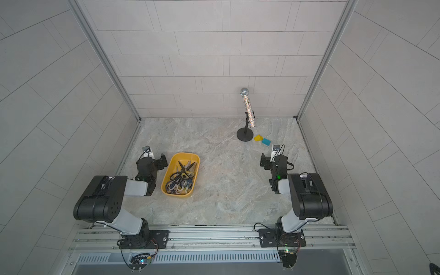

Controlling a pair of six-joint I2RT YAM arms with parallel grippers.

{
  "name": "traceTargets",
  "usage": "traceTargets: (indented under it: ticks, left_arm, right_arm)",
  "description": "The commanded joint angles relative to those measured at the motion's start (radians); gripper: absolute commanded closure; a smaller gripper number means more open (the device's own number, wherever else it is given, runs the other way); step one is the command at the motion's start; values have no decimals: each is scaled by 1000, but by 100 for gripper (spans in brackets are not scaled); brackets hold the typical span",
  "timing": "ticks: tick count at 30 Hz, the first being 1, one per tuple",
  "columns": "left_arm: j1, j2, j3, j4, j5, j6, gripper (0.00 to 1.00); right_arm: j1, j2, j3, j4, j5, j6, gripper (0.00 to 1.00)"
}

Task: Take the scissors out of the storage box
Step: Pick up the scissors from the storage box.

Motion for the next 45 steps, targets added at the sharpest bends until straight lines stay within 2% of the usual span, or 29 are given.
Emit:
traceTargets:
  ticks: [1,4,10,14,20,23,25,28,33,36,38,41,43,45]
  left_arm:
    - [-4,-10,-1,14,-11,9,0]
    - [-7,-9,-34,83,-23,10,0]
    - [-7,-7,-19,57,-65,-7,0]
    - [-7,-2,19,-10,-38,4,0]
    - [-19,-1,26,-19,-48,16,0]
    - [-21,-28,24,-31,-39,26,0]
    - [-25,-96,53,-148,-53,29,0]
    - [-26,-215,158,-448,-88,-6,0]
    - [-26,-346,345,-904,-48,-103,0]
    - [-28,-362,472,-1162,4,-228,0]
    - [-35,-352,559,-1349,50,-307,0]
    - [-52,-344,644,-1554,120,-391,0]
    - [-64,-334,688,-1660,180,-415,0]
    - [-90,-318,737,-1767,187,-431,0]
  right_arm:
    - [3,-7,5,-3,0,-6,0]
    - [2,-6,5,-3,0,-5,0]
    - [3,-7,8,-7,0,-6,0]
    - [3,-5,10,-9,0,-6,0]
    - [2,-8,5,-3,0,-6,2]
    - [3,-47,2,-22,45,15,3]
    - [2,-115,27,-132,83,26,3]
    - [3,-181,110,-316,120,31,4]
    - [3,-262,364,-760,155,198,9]
    - [3,-254,544,-1076,206,265,12]
    - [4,-248,652,-1253,197,294,15]
    - [10,-253,756,-1452,135,350,21]
    - [31,-264,787,-1549,103,396,25]
    - [73,-283,786,-1607,77,424,29]
